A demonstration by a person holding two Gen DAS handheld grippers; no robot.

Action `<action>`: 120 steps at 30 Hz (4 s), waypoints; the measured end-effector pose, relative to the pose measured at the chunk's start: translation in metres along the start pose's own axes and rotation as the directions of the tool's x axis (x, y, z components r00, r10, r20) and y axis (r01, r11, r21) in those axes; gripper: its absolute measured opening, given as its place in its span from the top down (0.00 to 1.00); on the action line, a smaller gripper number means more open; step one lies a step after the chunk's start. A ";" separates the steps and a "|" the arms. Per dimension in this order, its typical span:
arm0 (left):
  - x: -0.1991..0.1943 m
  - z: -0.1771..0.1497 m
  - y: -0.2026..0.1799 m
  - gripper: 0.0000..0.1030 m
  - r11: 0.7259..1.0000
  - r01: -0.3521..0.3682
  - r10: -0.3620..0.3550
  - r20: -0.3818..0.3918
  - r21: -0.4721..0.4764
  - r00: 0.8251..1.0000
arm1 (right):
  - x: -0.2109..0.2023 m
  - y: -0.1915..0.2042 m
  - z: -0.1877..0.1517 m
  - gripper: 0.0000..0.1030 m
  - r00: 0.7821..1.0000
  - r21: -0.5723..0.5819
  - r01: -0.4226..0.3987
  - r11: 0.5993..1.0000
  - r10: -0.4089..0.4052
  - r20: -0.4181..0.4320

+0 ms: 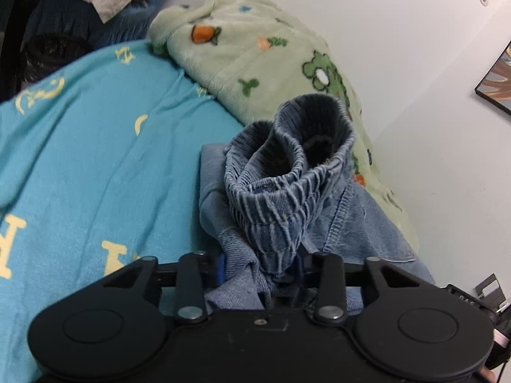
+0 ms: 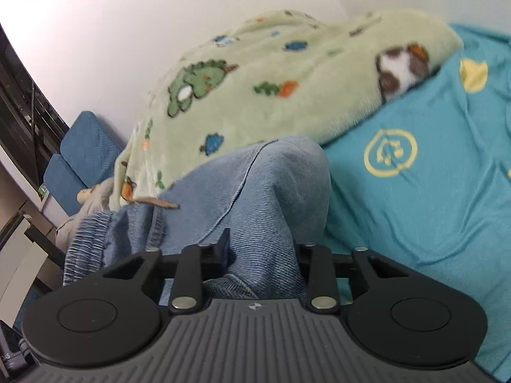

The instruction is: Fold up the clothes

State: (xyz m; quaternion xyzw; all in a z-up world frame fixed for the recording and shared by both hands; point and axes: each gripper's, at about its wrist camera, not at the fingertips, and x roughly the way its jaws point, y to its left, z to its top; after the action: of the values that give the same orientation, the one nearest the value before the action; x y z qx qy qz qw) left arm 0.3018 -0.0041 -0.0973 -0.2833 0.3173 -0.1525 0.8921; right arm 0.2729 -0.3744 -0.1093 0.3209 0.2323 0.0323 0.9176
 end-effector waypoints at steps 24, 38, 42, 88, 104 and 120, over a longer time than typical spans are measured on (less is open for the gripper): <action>-0.117 -0.083 -0.245 0.69 0.914 0.342 -0.316 -0.146 0.219 0.938 | -0.333 -0.024 0.049 0.76 0.935 0.024 0.101 0.995 -0.103 0.340; -0.017 -0.257 -0.415 0.68 0.700 0.656 -0.478 -0.497 0.283 0.725 | -0.524 -0.167 0.044 0.76 0.777 0.130 0.401 0.907 -0.412 0.476; 0.016 -0.296 -0.434 0.68 0.657 0.686 -0.449 -0.569 0.312 0.689 | -0.525 -0.203 0.027 0.76 0.725 0.158 0.490 0.857 -0.502 0.472; -0.141 -0.205 -0.395 0.00 0.624 0.330 -0.269 -0.202 0.708 0.942 | -0.480 -0.140 0.015 0.24 0.798 0.011 0.530 0.848 -0.503 0.332; -0.243 -0.118 -0.319 0.00 0.698 0.104 -0.188 0.041 0.708 0.981 | -0.427 0.003 0.029 0.22 0.912 -0.207 0.324 0.923 -0.247 0.328; -0.289 -0.058 -0.226 0.00 0.762 -0.104 -0.055 0.224 0.639 0.973 | -0.321 0.133 0.006 0.21 0.978 -0.379 0.037 0.925 0.044 0.202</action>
State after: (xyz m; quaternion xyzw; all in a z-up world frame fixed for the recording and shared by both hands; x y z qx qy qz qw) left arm 0.0256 -0.0762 0.1408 0.0302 0.1439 -0.2068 0.9673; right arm 0.0022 -0.3392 0.1051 0.1386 0.1244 0.0450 0.9815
